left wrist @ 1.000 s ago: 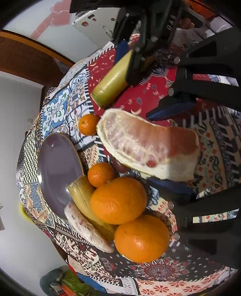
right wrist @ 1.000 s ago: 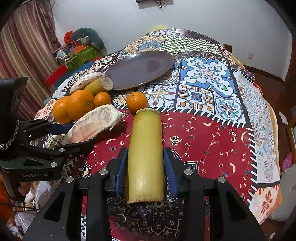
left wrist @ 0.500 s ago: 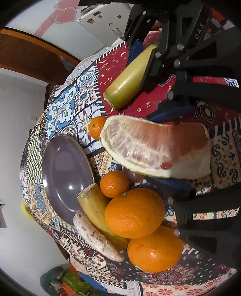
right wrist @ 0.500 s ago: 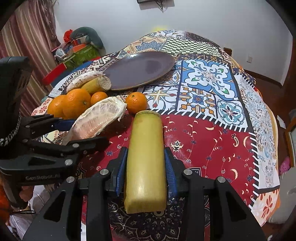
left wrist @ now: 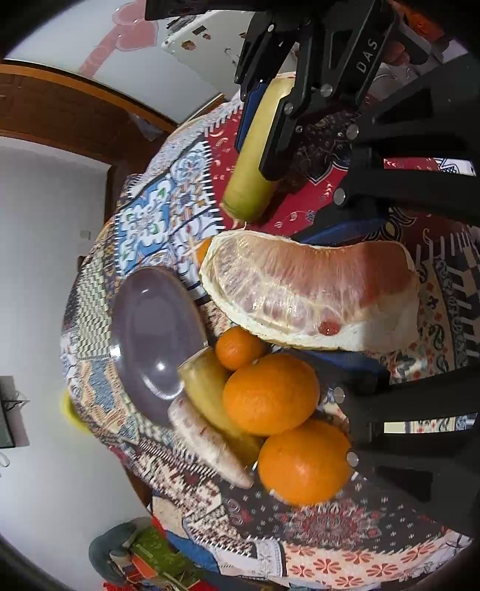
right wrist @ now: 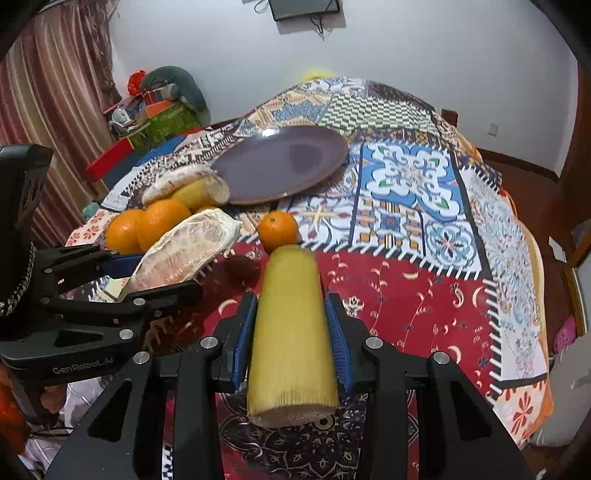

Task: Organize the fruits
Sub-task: 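Lift the pomelo segment with the left tool while the right tool lifts the yellow cylinder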

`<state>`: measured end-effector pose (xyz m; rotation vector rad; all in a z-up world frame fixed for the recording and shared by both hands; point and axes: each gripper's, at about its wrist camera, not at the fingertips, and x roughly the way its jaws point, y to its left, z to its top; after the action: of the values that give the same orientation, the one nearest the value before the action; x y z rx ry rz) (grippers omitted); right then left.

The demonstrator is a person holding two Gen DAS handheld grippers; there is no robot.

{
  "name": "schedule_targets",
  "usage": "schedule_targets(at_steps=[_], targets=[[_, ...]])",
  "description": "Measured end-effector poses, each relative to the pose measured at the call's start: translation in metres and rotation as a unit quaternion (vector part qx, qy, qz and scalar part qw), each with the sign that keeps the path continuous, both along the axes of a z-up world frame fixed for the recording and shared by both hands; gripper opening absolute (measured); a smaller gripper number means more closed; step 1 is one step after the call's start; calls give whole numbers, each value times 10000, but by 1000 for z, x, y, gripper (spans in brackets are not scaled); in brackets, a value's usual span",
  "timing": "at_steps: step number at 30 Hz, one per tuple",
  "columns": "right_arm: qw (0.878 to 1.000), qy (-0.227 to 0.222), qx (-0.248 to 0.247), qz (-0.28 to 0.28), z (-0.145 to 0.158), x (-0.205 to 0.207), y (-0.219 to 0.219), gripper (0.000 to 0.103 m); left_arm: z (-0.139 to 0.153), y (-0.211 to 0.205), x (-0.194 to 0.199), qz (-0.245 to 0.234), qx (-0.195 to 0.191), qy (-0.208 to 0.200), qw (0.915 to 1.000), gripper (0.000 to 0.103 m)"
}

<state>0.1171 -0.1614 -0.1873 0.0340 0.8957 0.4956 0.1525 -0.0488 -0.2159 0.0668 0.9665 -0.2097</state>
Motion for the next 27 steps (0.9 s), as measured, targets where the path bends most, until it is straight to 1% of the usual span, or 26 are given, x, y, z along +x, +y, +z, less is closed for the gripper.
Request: schedule_targets(at_steps=[9,12,15,23,25,27], targets=[[9990,-443,82,-77,30,3,3,34,34,10,-1,165,-146,-405,9989,51],[9987,-510,55,-57,34,6,7,34,41,12,-1,206,-182,-487,9984,51],[9990,-440,18,-45,28,7,7,34,44,15,-2,244,-204,-522,9981,51],[9998,-186,-60,6,14,-12,-1,34,41,21,-5,353,-263,-449,9980,51],[9999,-57,-89,1,6,-14,-1,33,40,21,-6,359,-257,-443,9980,52],[9997,161,-183,1,-7,-13,1,32,41,21,-7,354,-241,-448,9981,51]])
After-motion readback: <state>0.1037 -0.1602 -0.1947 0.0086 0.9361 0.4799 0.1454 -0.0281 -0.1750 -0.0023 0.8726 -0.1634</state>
